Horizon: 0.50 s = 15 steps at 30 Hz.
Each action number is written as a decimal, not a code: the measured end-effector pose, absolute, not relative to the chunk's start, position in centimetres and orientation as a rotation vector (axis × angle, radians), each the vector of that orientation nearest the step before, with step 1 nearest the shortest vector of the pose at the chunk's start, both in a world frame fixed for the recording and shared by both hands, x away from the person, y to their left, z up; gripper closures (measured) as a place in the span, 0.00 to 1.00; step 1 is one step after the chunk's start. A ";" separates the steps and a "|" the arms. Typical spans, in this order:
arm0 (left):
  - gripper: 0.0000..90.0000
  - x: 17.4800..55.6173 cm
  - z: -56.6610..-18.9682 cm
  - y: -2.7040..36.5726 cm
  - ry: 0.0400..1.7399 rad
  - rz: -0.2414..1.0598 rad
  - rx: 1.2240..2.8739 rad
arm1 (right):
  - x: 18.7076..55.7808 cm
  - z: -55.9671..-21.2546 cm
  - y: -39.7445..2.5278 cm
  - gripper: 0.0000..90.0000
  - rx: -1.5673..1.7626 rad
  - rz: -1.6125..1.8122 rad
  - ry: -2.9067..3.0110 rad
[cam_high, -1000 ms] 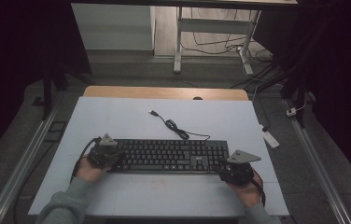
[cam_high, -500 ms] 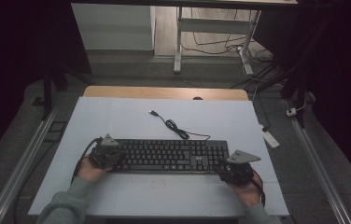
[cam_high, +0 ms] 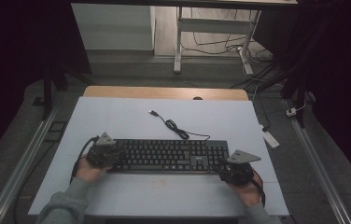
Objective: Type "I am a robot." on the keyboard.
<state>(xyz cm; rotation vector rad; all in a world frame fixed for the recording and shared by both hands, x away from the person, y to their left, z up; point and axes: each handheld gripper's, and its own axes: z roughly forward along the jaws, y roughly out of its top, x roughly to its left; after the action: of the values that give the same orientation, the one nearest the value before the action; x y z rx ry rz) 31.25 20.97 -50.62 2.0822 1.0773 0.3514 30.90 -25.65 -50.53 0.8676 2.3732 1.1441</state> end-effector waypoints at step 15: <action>0.44 30.8 -49.1 21.8 1.082 0.317 1.969 | 30.9 -50.6 -25.6 0.64 0.865 1.141 2.376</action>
<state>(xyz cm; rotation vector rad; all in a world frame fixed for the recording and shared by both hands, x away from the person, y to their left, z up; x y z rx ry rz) 30.80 21.81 -49.05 1.9691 1.0819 0.3174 30.94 -25.65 -50.61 0.8649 2.3764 1.1410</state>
